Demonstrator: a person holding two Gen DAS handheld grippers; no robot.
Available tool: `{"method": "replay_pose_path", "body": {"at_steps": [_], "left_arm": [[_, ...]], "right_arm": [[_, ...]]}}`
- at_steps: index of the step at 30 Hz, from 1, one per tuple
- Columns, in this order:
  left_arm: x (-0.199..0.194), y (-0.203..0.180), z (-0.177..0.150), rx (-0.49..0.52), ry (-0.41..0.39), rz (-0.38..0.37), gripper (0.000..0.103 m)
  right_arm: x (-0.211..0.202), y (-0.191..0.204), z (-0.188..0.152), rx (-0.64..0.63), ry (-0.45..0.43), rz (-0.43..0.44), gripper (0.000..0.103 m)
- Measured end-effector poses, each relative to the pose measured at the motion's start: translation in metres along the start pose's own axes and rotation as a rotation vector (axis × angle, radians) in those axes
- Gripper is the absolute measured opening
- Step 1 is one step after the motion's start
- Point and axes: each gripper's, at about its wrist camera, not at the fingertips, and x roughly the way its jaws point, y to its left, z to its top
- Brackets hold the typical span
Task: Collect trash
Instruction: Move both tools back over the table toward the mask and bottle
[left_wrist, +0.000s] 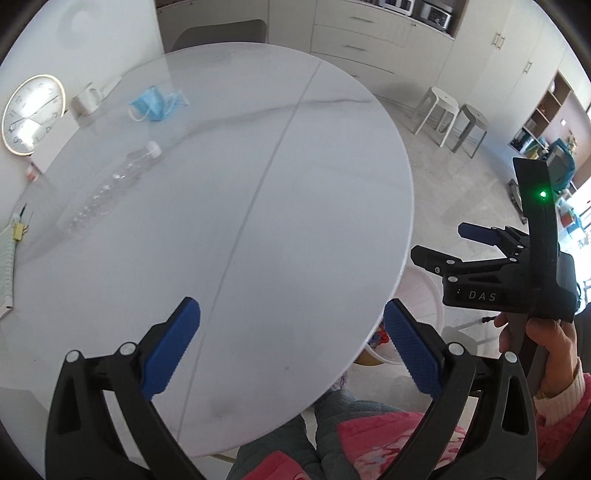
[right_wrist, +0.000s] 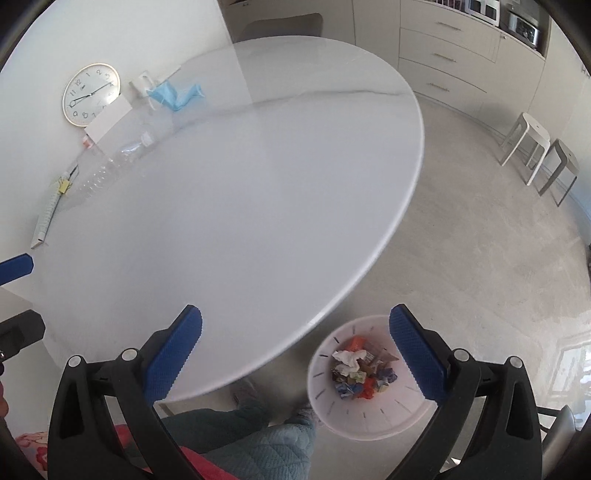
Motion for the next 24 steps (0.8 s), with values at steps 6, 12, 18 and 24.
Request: {"method": "replay_pose_path", "body": {"at_steps": [6,12,18,24], "left_arm": [[-0.013,0.076,-0.009,-0.097,-0.041,0.051,0.095],[-0.01,0.126,0.0,-0.179,-0.054,0.064,0.095],[0.007,0.164,0.027,-0.257,-0.044,0.094,0.095],[0.033,0.189,0.071,-0.353,-0.021,0.128,0.095]], "right_arm": [[0.015,0.065,0.027,-0.03,-0.007,0.01,0.101],[0.027,0.114,0.066,-0.126,-0.003,0.027,0.101],[0.053,0.142,0.125,-0.21,0.001,0.058,0.101],[0.092,0.157,0.198,-0.285,0.028,0.121,0.101]]}}
